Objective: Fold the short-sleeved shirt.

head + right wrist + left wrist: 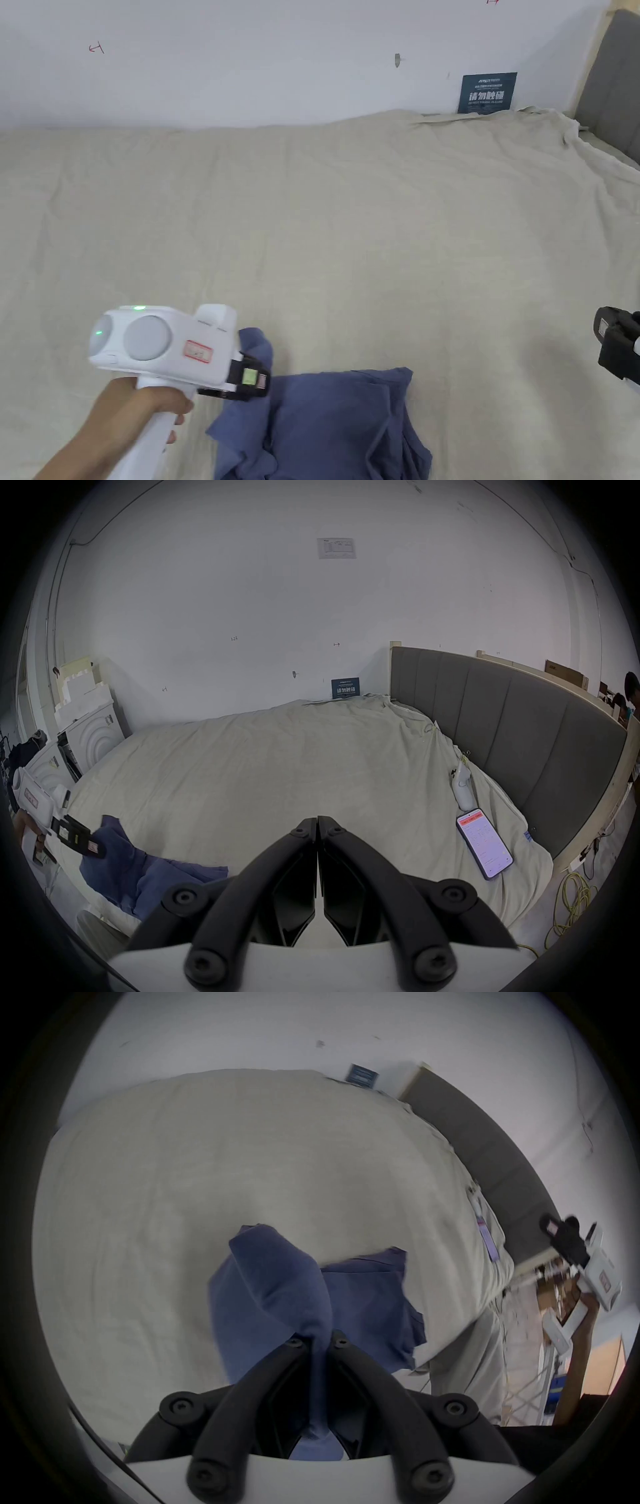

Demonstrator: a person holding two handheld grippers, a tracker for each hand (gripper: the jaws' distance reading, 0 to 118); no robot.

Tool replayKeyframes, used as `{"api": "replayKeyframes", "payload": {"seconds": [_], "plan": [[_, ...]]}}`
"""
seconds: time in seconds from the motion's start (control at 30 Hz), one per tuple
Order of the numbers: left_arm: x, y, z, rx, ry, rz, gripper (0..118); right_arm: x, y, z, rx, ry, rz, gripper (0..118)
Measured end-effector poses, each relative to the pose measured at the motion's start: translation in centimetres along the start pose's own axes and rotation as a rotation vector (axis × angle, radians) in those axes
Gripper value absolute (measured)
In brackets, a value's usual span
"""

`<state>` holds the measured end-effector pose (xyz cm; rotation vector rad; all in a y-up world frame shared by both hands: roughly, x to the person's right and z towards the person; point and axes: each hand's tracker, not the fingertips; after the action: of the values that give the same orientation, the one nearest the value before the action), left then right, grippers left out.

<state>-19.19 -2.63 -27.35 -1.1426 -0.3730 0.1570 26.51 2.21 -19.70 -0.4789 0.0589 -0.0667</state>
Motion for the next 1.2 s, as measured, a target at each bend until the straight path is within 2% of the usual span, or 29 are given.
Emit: {"api": "replayKeyframes", "payload": {"seconds": [0.17, 0.27, 0.43, 0.53, 0.7, 0.77, 0.83, 0.9, 0.93, 0.97, 1.2], "plan": [[5.1, 1.6, -4.1, -0.069, -0.074, -0.084, 5, 0.6, -0.3, 0.5, 0.0, -0.012, -0.006, 0], [7.8, 2.1, -6.8, -0.104, -0.067, -0.133, 5, 0.9, -0.5, 0.7, 0.0, -0.02, -0.016, 0], [10.2, 2.1, -10.9, -0.16, -0.092, -0.125, 5, 1.5, -0.7, 0.9, -0.002, -0.031, -0.02, 0], [10.5, 1.6, -13.3, -0.187, -0.06, -0.097, 5, 1.7, -0.9, 1.0, -0.006, -0.04, -0.021, 0], [9.9, 0.9, -14.6, -0.185, -0.066, -0.03, 7, 2.0, -1.2, 1.0, -0.014, -0.048, -0.022, 0], [9.9, 0.8, -14.4, -0.182, -0.061, -0.027, 20, 2.0, -1.3, 1.0, -0.017, -0.049, -0.022, 0], [10.1, 0.7, -13.7, -0.165, -0.079, -0.032, 66, 2.0, -1.3, 1.0, -0.018, -0.05, -0.022, 0], [10.4, 0.7, -12.8, -0.144, -0.09, -0.039, 102, 1.9, -1.2, 0.9, -0.018, -0.047, -0.022, 0], [10.5, 0.7, -12.3, -0.12, -0.084, -0.052, 110, 1.9, -1.2, 0.9, -0.017, -0.046, -0.023, 0], [10.4, 0.9, -11.5, -0.091, -0.087, -0.058, 113, 1.8, -1.1, 0.9, -0.016, -0.044, -0.023, 0], [8.0, 0.5, -5.9, 0.169, -0.084, -0.012, 113, 1.2, -0.4, 1.0, 0.0, -0.031, -0.018, 0]]}}
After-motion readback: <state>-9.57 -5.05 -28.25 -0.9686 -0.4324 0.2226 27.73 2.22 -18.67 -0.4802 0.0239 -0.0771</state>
